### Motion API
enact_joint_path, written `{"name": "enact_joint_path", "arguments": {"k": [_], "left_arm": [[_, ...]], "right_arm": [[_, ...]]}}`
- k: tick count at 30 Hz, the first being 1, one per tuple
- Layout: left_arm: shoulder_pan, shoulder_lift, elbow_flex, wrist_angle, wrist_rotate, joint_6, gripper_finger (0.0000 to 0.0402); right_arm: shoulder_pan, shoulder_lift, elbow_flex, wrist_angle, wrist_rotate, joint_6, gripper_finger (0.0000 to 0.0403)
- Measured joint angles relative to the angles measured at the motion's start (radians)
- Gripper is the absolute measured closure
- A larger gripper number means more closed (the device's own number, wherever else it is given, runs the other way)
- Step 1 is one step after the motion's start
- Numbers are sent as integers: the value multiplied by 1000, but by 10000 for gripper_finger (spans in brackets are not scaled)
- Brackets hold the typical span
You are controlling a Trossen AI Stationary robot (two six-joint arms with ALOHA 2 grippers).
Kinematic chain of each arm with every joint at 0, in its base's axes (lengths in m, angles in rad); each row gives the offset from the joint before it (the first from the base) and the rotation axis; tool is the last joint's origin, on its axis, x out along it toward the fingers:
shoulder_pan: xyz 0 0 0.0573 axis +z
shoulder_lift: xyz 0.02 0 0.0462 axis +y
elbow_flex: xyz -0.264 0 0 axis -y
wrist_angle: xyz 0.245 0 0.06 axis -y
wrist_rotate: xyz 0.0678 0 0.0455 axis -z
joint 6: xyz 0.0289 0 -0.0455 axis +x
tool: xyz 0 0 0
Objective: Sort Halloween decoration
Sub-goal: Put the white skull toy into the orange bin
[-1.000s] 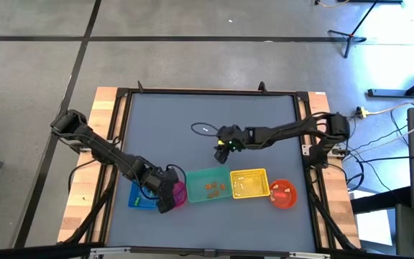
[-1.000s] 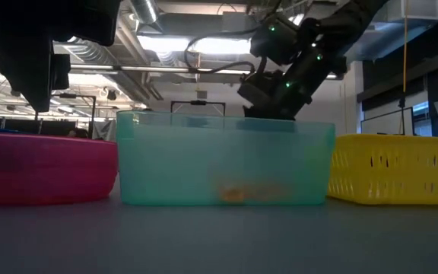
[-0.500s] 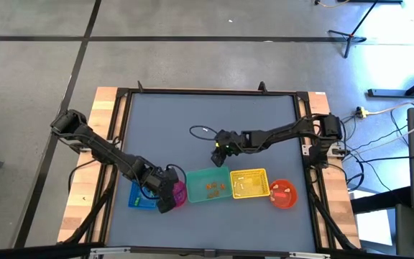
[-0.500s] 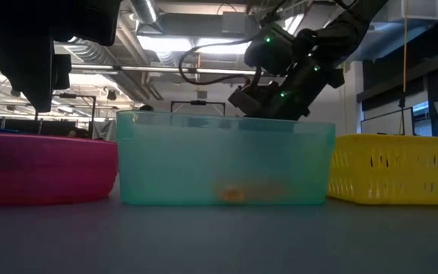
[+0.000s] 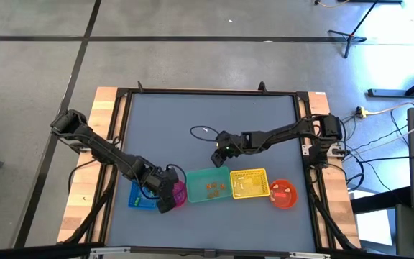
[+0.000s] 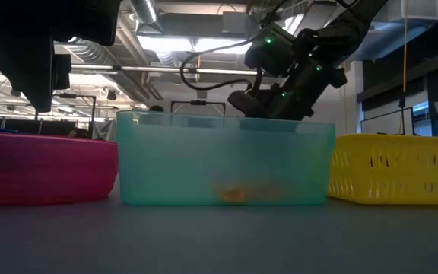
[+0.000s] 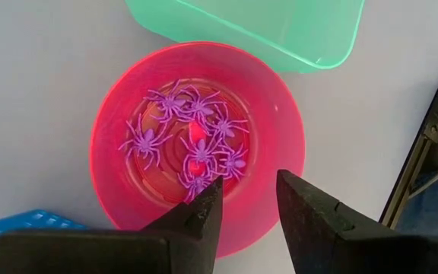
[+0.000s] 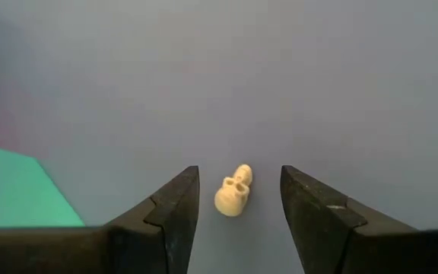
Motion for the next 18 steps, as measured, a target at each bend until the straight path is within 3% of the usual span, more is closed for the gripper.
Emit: {"name": "enact_joint_path", "arguments": {"k": [18], "left_arm": [[0, 0, 0, 1, -60, 6, 293]], "right_arm": [[21, 57, 4, 39, 20, 10, 221]]}}
